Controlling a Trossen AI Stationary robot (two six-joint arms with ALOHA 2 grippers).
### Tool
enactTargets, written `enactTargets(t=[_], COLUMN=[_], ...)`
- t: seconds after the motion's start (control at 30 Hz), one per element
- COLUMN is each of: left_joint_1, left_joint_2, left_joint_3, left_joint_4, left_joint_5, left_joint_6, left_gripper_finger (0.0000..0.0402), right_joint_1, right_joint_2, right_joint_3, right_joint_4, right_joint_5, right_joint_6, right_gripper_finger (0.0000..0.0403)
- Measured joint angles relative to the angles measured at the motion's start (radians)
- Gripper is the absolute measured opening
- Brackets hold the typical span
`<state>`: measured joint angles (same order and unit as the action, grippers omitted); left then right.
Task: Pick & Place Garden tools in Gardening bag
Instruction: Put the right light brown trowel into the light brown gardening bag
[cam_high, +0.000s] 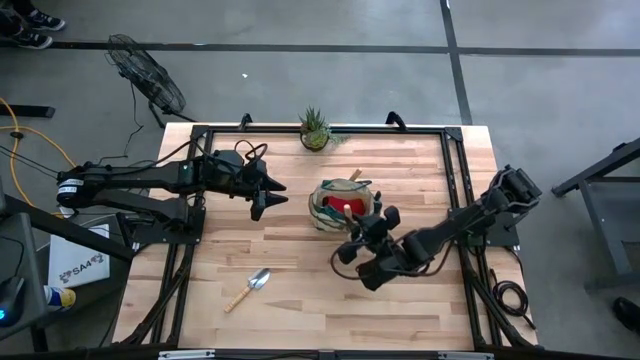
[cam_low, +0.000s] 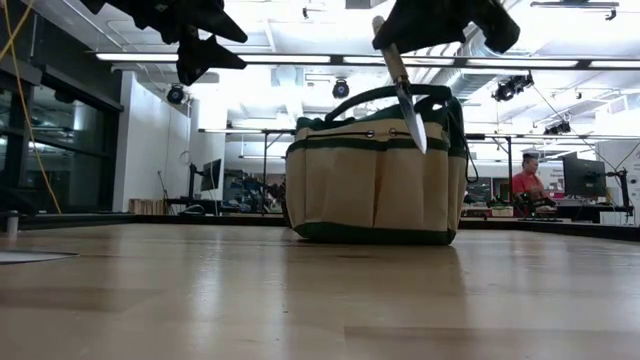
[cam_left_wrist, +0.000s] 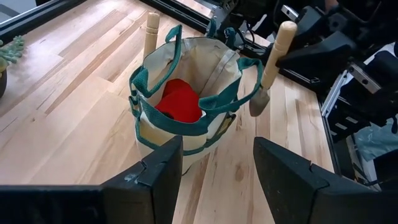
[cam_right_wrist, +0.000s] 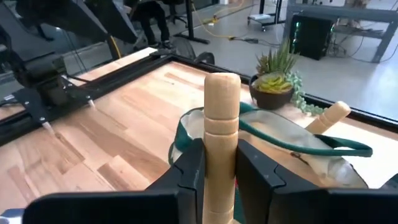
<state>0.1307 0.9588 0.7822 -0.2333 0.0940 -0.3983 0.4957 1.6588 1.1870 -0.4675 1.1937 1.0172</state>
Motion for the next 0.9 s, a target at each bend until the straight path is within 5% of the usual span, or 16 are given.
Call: enactTargets(t=[0.33,0.9], left_joint_1=[0.000,0.000], left_joint_2=[0.000,0.000], left_joint_3=[0.000,0.000], left_joint_4=[0.000,0.001], left_joint_5=[0.000,0.000], left_joint_6=[0.000,0.000], left_gripper_finger=[0.0191,0.0191], right_joint_1=[0.032,0.091], right_joint_2=[-0.053,0.021], right_joint_3=[0.040,0.350], right_joint_4=[-0.024,-0.501], right_joint_5=[-0.051,-0.152], right_joint_6=[-0.048,0.035], right_gripper_finger=[0.0054,0.0054])
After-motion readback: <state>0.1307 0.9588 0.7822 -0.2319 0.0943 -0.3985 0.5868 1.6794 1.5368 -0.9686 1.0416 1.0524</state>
